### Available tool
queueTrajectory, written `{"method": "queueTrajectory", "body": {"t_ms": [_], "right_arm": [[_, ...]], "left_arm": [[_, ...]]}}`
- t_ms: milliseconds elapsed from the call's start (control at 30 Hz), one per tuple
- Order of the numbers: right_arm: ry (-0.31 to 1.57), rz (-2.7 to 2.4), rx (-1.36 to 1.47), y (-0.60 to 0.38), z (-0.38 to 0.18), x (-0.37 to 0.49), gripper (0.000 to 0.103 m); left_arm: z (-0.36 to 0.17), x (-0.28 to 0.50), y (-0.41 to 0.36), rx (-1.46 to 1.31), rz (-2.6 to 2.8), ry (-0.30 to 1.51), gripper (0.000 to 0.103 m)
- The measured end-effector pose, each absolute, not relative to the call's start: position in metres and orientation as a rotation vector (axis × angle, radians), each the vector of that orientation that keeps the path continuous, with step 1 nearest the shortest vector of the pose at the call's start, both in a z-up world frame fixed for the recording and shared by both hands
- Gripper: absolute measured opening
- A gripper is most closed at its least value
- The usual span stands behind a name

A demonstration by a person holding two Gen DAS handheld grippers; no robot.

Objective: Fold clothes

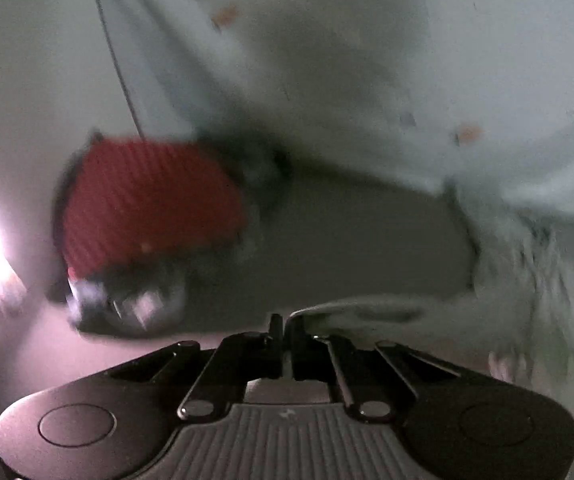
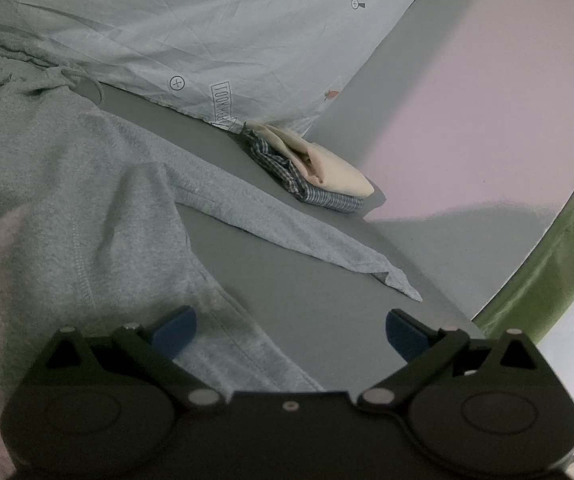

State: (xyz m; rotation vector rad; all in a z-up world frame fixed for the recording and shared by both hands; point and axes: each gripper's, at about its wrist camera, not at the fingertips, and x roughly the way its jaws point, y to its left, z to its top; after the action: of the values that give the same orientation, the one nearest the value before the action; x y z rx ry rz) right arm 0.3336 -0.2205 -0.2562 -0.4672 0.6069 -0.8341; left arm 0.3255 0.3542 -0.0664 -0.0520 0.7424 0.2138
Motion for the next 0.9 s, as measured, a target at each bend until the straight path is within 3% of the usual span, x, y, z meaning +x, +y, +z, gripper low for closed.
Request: {"method": "queueTrajectory", "body": {"t_ms": [33,100,233,367,400,533,700,733,800,833,867,900], "right_arm": [[0.607,-0.833,-0.468,-0.222,-0.256,0.334,0.102],[0.606,-0.833,-0.468,-0.221,-0.256,0.334,0.102],[0.607,-0.834,-0.465,-0.221,-0.256,0.335,0.102],[0.605,-0.834,-0.472,-0.223,-0.255,0.336,0.103],[0.604,-0.835,-0.473,-0.223,-0.255,0.335,0.103],[0.604,-0.835,-0.471,-0.222,-0.255,0.335,0.103],[0.605,-0.837,-0.472,-0.221,-0.255,0.334,0.103],[0.605,-0.837,-0.472,-0.221,-0.256,0.334,0.103],[0.605,-0.837,-0.473,-0.22,-0.256,0.334,0.103],[0.605,-0.838,-0.473,-0.219,-0.256,0.333,0.103],[0.604,-0.838,-0.473,-0.219,-0.257,0.333,0.103],[0.604,-0.838,-0.473,-0.219,-0.258,0.332,0.103]], "left_arm": [[-0.075,0.341,0.364,-0.054,0.292,0.763,0.009],[-0.108,0.366,0.389,-0.119,0.424,0.895,0.023],[-0.154,0.371,0.406,-0.105,0.492,1.042,0.024],[-0.164,0.343,0.364,0.05,0.331,0.995,0.074],[-0.166,0.343,0.357,0.114,0.304,0.978,0.08],[-0.193,0.337,0.325,0.339,0.235,0.997,0.084],[-0.229,0.335,0.318,0.391,0.254,0.999,0.095],[-0.232,0.335,0.32,0.396,0.278,0.975,0.093],[-0.227,0.333,0.332,0.291,0.27,0.984,0.038],[-0.223,0.333,0.343,0.198,0.291,0.994,0.023],[-0.219,0.334,0.355,0.094,0.324,1.002,0.01],[-0.211,0.332,0.367,0.021,0.363,0.991,0.009]]}}
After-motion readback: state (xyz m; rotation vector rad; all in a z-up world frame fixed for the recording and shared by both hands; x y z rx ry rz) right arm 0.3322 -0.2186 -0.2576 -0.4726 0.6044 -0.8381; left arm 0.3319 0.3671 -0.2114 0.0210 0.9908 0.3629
